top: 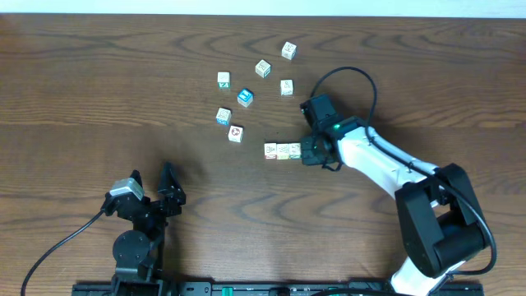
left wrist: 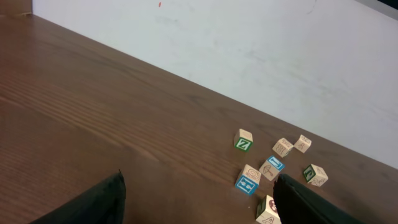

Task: Lift 5 blocks
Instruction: 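Push the block against the pair to form a row, open right gripper, then move the right gripper to the green-topped block and grasp it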

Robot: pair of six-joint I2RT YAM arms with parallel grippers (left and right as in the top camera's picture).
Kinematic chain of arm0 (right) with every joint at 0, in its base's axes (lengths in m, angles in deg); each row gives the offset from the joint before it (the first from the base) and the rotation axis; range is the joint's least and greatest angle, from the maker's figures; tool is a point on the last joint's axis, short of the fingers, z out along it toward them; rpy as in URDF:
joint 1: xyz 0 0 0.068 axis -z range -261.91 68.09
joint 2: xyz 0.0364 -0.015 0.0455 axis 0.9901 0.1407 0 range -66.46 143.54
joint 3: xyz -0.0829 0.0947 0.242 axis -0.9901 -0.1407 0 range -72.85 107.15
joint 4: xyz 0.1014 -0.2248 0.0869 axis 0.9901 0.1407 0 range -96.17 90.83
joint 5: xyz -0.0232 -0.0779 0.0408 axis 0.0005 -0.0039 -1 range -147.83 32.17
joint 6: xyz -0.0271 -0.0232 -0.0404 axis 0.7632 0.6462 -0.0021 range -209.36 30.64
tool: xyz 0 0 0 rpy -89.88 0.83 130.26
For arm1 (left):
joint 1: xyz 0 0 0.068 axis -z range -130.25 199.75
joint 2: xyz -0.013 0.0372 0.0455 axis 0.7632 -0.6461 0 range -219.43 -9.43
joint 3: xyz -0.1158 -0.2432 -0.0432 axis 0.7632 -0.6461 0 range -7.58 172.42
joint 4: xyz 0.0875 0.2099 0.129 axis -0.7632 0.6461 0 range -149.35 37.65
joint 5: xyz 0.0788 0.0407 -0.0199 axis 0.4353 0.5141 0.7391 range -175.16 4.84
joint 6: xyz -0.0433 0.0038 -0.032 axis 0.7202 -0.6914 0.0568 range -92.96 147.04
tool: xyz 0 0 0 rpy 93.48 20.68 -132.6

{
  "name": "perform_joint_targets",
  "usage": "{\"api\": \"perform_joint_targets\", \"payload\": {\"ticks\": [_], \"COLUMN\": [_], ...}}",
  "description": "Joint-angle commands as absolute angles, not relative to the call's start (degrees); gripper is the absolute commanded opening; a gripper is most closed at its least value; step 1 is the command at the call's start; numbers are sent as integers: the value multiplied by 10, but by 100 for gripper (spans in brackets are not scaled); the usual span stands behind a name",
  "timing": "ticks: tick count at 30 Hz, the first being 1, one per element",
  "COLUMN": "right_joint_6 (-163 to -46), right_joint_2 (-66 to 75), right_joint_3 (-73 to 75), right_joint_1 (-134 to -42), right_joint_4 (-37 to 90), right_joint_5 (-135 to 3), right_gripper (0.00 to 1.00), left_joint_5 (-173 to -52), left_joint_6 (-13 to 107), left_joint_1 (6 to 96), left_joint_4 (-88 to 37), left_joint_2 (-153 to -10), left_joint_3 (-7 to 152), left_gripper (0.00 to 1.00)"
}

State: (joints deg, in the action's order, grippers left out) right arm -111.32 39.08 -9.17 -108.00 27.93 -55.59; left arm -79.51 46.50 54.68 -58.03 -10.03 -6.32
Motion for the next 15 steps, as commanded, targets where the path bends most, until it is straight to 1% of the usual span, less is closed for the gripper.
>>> {"api": "perform_joint_targets", "payload": {"ticks": [1,2,4,6,7,11,13,15], "right_joint_6": [-1108,-1097,-1060,-1040,-1035,-1019,-1015,-1015], "right_joint_2": [392,392,392,392,392,392,392,393], "right_joint_3": [-71,-62,-34,-4,9,54,61,61], "right_joint_1": [-1050,-1045,-1038,-1037,-1036,-1036,-1036,-1037], "right_joint_4": [292,294,294,292,290,264,238,198], "right_joint_5": [-532,-532,-531,-532,-532,-548,-556,-558], "right_gripper": [11,11,23,44,48,58,66,72], "left_joint_5": [-792,-792,-792,-786,-773,-757,-757,-742], "left_joint_6": [460,460,460,454,441,443,454,453], "left_joint_1": [544,544,544,544,544,544,544,544], "left_joint_4": [-556,-556,-556,-557,-558,-562,-561,-567], "left_joint_2": [-97,-97,-97,-97,-97,-97,-97,-97], "left_joint_3": [-73,-73,-73,-73,-73,-73,-73,-73], "left_gripper": [77,77,76,76,77,76,77,77]}}
